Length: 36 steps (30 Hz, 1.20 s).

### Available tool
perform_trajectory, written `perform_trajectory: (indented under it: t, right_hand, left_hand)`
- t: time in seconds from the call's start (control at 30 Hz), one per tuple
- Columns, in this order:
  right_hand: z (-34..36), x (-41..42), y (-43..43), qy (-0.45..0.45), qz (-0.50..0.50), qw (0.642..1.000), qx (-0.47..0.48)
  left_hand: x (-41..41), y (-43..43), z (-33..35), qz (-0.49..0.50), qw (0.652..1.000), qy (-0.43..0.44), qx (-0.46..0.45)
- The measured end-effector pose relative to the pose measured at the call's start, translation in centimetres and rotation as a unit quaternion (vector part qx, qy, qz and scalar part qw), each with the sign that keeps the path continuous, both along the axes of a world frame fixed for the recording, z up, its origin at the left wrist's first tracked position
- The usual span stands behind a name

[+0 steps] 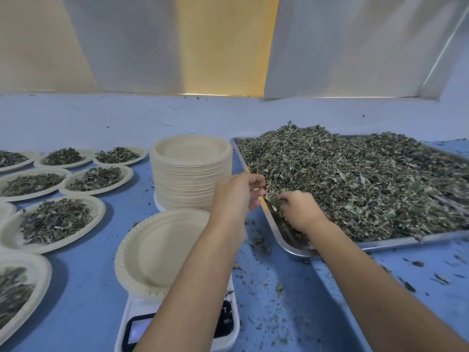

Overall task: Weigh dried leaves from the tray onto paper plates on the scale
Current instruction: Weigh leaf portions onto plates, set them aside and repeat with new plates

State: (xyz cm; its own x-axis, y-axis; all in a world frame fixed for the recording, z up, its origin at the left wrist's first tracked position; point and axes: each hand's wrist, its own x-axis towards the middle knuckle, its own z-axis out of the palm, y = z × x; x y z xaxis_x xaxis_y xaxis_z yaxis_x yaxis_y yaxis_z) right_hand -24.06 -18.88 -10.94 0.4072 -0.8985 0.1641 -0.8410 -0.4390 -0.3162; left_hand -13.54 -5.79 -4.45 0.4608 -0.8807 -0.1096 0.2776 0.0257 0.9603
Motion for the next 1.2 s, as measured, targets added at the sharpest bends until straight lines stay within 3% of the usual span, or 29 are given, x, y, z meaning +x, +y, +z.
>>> perform_trajectory:
  t: [0.07, 0.13, 0.17, 0.23, 0.3, 0.47, 0.67, 0.73, 0.87, 0.93, 1.1, 1.2]
  right_hand:
    - [0.2, -0.3, -0.3, -0.118, -0.042, 0.992, 0.026]
    - [0.5, -0.5, -0.5, -0.272, -0.08, 0.956, 0.079]
    - [0.6, -0.5, -0.6, -0.36, -0.091, 0.921, 0.117]
    - [0.8, -0.7, -0.5, -0.528, -0.102, 0.818, 0.206]
    - [1.1, -0.8, -0.6, -0.626, -0.125, 0.721, 0.269]
    - [2.2, -1.1, -0.5, -0.743, -0.121, 0.55, 0.362]
    - [5.2, -0.2, 2.9, -0.782, -0.006, 0.446, 0.435]
    - [6.3, 0.8, 4.4, -0.779, 0.049, 0.432, 0.451]
    - [7.4, 3.5, 7.1, -0.734, 0.172, 0.449, 0.48]
    - [7.4, 4.8, 8.0, -0.692, 0.224, 0.49, 0.48]
    - [6.7, 7.0, 9.7, -0.536, 0.282, 0.659, 0.446]
    - [6.8, 8.1, 10.5, -0.366, 0.297, 0.803, 0.365]
  left_hand:
    - [-0.5, -0.8, -0.4, 0.012, 0.996, 0.083, 0.01]
    - [-1.0, -1.9, -0.7, 0.012, 0.988, 0.151, 0.029]
    - [-1.3, -2.4, -0.8, 0.009, 0.985, 0.17, 0.038]
    - [-1.9, -3.3, -0.9, 0.001, 0.981, 0.189, 0.05]
    - [-2.4, -3.9, -1.1, -0.008, 0.976, 0.209, 0.056]
    - [-2.3, -4.0, -1.2, -0.019, 0.965, 0.257, 0.042]
    - [0.9, -2.3, 0.5, 0.016, 0.973, 0.231, -0.002]
    - [2.5, -1.0, 1.1, 0.018, 0.976, 0.216, -0.014]
    - [5.3, 2.1, 1.9, -0.002, 0.979, 0.2, -0.039]
    - [6.6, 3.5, 1.8, 0.0, 0.984, 0.177, -0.033]
    - [11.0, 5.9, 1.0, 0.096, 0.991, 0.088, -0.022]
    - [12.6, 6.5, 0.2, 0.129, 0.991, 0.019, -0.009]
